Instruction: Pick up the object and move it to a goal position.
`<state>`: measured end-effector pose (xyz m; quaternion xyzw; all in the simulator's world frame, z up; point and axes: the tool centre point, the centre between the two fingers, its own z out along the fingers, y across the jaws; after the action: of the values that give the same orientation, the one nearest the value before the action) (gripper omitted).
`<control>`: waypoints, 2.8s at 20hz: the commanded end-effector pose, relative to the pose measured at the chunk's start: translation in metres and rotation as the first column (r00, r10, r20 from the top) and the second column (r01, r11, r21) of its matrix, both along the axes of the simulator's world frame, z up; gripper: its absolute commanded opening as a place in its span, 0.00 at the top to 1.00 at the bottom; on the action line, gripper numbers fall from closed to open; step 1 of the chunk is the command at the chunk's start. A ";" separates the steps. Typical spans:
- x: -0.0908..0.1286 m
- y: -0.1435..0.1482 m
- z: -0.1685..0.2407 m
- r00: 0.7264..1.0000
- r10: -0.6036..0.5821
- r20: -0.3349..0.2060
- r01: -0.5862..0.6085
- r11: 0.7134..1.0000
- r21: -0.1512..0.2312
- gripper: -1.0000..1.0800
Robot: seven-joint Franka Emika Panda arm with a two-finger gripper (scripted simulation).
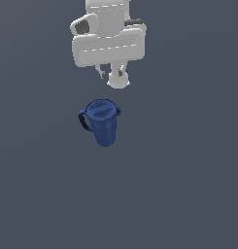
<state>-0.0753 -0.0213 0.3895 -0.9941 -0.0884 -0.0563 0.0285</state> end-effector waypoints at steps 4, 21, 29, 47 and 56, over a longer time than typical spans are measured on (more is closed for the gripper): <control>-0.004 -0.016 0.043 0.992 0.091 0.085 -0.095 0.995 0.038 0.38; -0.026 -0.084 0.132 0.871 0.326 0.368 -0.400 0.905 0.143 0.38; -0.032 -0.123 0.140 0.773 0.392 0.499 -0.534 0.827 0.177 0.38; -0.021 -0.194 0.064 0.526 0.405 0.748 -0.770 0.601 0.216 0.38; -0.006 -0.205 -0.018 0.422 0.354 0.834 -0.847 0.481 0.225 0.38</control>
<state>-0.0835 -0.2258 0.3865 -0.7176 -0.4416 -0.4251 0.3307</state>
